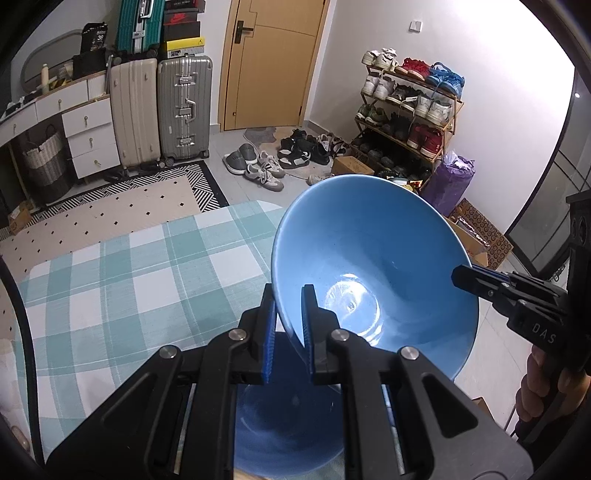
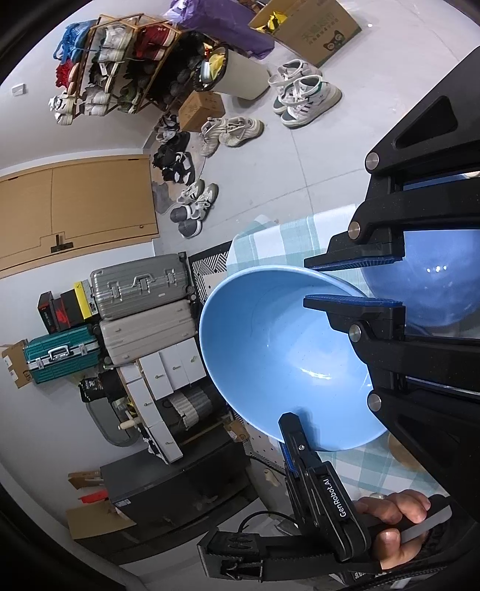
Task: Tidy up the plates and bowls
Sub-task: 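Lift the blue bowl with the left tool and tilt it up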
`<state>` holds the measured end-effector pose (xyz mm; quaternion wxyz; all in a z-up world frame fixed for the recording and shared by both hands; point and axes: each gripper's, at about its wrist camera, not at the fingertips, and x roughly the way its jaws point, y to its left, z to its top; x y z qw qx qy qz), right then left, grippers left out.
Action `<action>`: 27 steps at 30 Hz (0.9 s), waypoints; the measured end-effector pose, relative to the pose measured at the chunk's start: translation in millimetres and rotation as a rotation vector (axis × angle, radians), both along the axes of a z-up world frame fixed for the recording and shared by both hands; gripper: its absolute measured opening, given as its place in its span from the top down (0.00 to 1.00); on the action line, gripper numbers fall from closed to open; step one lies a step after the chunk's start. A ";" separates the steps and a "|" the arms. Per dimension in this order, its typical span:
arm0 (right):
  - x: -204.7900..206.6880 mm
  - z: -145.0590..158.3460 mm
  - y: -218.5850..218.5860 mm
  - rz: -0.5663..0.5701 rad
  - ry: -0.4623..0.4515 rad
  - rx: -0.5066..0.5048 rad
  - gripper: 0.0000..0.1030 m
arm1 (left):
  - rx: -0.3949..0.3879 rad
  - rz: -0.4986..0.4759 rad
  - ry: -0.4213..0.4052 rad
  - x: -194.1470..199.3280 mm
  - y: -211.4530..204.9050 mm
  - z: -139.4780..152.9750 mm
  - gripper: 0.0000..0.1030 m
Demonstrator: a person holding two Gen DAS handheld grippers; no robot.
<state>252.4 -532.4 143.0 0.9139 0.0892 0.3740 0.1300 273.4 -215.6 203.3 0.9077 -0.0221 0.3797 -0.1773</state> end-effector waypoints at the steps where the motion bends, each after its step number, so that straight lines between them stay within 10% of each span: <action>1: -3.0 2.3 2.2 0.004 -0.004 0.001 0.87 | -0.002 0.003 -0.002 -5.9 2.6 3.5 0.91; 27: -31.6 6.5 50.9 0.095 -0.018 0.015 0.87 | -0.013 0.071 -0.015 -86.4 63.5 20.8 0.91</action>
